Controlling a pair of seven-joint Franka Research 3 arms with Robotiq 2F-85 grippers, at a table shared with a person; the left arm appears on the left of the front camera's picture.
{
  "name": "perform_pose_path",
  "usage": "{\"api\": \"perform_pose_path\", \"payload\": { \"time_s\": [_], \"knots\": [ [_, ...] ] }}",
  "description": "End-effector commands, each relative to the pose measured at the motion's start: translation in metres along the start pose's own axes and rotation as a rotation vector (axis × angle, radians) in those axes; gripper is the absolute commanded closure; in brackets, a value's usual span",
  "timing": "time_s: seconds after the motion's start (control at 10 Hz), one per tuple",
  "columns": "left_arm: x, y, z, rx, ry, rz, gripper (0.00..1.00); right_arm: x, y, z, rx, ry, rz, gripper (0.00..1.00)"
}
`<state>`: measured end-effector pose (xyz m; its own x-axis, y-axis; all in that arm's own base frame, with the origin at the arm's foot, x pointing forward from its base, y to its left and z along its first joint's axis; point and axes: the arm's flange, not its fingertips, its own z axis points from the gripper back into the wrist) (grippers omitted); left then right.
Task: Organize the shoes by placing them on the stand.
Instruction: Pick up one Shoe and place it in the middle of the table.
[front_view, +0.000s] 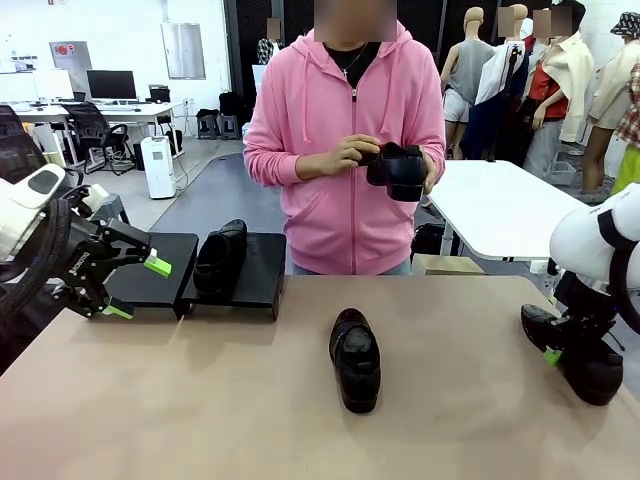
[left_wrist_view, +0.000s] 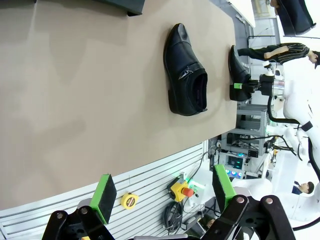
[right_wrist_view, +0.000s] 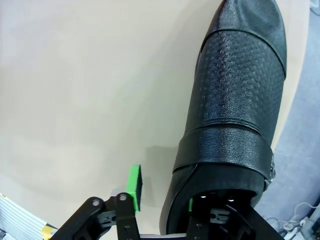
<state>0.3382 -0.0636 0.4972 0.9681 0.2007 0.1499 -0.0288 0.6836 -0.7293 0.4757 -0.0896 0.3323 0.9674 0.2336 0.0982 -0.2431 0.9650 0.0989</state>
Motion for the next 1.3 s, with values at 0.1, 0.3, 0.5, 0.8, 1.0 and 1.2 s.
{"api": "perform_pose_path", "payload": {
  "time_s": [0.1, 0.3, 0.5, 0.8, 1.0, 1.2],
  "knots": [
    [0.000, 0.000, 0.000, -0.001, -0.001, 0.002, 0.00, 0.006, -0.003, 0.008, -0.021, -0.004, -0.021, 1.00],
    [0.000, 0.000, 0.000, -0.001, -0.001, 0.002, 0.00, 0.004, -0.005, 0.020, -0.017, -0.039, -0.032, 1.00],
    [0.000, 0.000, 0.000, -0.001, -0.001, 0.002, 0.00, -0.002, -0.001, 0.041, -0.038, -0.053, -0.046, 1.00],
    [0.000, 0.000, 0.000, -0.001, -0.001, 0.002, 0.00, -0.077, 0.043, 0.152, 0.011, -0.202, -0.146, 1.00],
    [0.000, 0.000, 0.000, -0.001, -0.001, 0.002, 0.00, -0.140, 0.067, 0.195, 0.064, -0.342, -0.157, 1.00],
    [0.000, 0.000, 0.000, -0.001, -0.001, 0.002, 0.00, -0.100, 0.050, 0.175, 0.045, -0.252, -0.133, 1.00]
  ]
}}
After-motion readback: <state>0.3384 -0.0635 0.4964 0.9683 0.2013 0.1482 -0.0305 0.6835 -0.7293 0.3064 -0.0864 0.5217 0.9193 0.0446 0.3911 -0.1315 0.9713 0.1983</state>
